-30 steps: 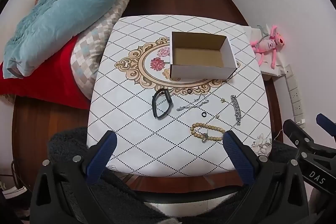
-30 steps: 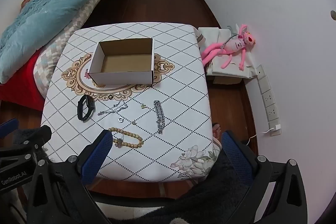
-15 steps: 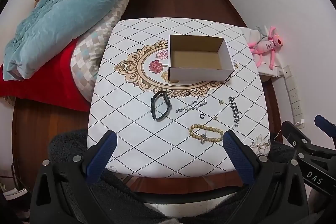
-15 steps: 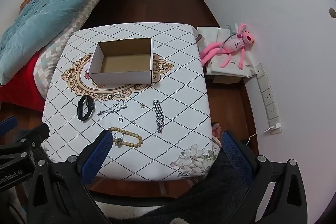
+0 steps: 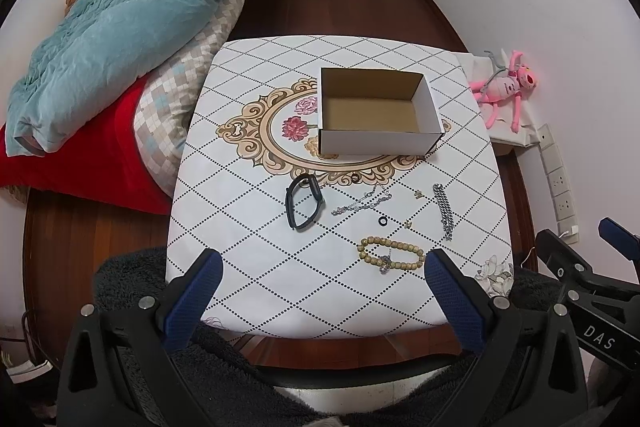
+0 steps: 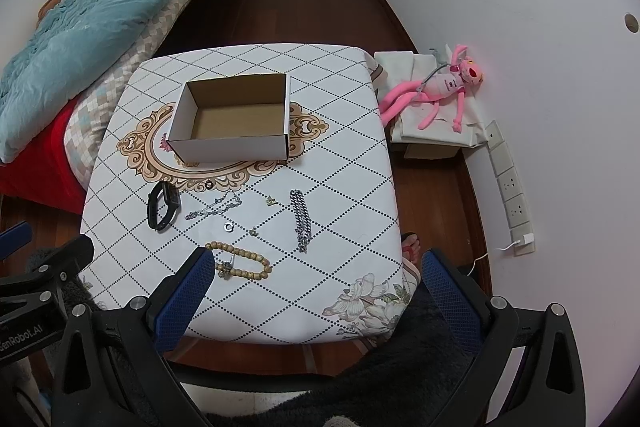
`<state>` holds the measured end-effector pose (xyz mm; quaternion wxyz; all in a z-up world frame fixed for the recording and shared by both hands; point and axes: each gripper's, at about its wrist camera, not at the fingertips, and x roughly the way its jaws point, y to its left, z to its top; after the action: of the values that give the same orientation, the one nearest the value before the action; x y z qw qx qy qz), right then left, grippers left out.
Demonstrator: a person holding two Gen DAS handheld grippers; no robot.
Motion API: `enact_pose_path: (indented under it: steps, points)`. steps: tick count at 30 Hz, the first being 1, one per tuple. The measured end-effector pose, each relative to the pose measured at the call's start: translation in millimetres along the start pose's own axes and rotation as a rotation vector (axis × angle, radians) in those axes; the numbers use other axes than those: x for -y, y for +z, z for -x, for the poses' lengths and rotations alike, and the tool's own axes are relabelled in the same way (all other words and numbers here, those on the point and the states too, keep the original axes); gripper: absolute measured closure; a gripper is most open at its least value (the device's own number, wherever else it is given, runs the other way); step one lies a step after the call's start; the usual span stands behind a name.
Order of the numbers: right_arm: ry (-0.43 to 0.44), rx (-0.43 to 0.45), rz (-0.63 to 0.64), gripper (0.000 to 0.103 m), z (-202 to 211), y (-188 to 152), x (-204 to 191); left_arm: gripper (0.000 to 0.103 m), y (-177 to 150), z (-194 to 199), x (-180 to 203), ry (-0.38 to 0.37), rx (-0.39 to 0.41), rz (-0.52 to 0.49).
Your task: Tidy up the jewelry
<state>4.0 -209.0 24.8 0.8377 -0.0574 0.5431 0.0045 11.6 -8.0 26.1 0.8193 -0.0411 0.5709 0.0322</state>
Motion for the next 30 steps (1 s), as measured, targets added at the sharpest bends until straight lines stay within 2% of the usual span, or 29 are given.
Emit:
enact_pose_path:
  steps: [30]
  points:
    - [-0.002, -0.003, 0.003, 0.0, -0.7, -0.1, -0.1, 0.0, -11.7, -4.5, -0.7, -0.01, -0.004, 0.0]
